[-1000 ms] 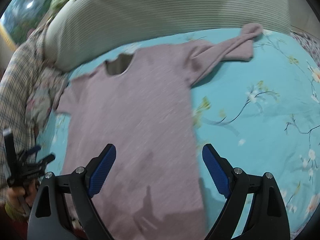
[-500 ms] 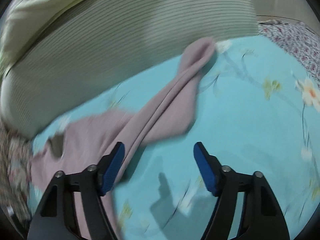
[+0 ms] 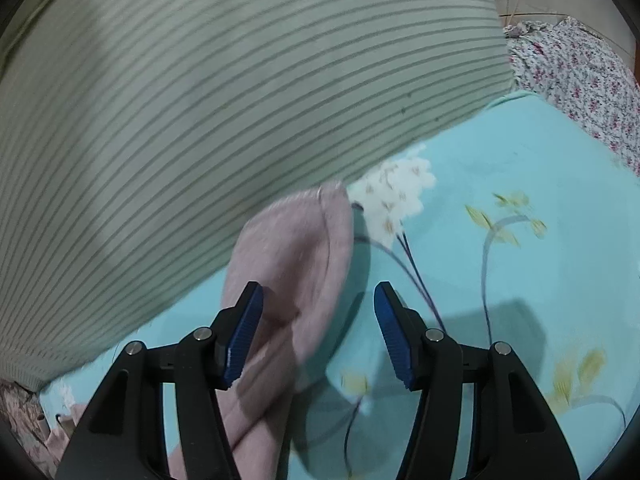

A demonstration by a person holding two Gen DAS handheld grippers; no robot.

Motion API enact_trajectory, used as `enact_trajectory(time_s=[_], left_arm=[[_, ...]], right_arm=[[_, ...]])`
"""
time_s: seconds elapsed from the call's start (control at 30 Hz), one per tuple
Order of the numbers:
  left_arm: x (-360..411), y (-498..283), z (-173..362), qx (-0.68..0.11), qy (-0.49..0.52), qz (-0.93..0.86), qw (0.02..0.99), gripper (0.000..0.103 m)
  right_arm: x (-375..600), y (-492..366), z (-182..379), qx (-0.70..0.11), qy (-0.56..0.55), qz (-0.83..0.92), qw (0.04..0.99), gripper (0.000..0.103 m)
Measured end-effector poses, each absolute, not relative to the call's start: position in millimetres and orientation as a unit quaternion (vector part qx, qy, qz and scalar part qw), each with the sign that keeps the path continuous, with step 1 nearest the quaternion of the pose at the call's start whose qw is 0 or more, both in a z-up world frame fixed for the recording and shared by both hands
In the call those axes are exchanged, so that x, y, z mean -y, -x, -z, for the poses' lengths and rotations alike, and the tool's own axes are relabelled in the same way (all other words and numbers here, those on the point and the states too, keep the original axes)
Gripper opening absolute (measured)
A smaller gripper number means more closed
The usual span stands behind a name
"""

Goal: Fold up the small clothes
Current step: 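Reach the right gripper to a sweater sleeve cuff and grasp it, then carry the held sleeve with the right gripper across the sweater body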

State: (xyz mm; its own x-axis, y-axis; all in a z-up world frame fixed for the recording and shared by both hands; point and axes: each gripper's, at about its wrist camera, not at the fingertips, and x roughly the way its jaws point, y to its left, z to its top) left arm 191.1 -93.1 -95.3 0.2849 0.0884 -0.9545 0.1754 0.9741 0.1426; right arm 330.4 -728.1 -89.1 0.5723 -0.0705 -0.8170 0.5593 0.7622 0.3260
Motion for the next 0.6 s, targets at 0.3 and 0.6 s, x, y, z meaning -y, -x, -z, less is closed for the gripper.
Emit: enact_trajectory(time_s=[0.3,0.6], left_arm=[[105.4,-198.9,96.7,-0.599,-0.102,0.041,0.793,0.098],[84.6,-198.1,81.1,-0.584,-0.07,0.054,0.807,0.098]], right_arm=[[659.8,-303.9,42.7,-0.41,-0.274,0.09,0.865,0.006],[462.9,-271.6,8.6,-0.401,-0.318,-0.098,0.853,0.006]])
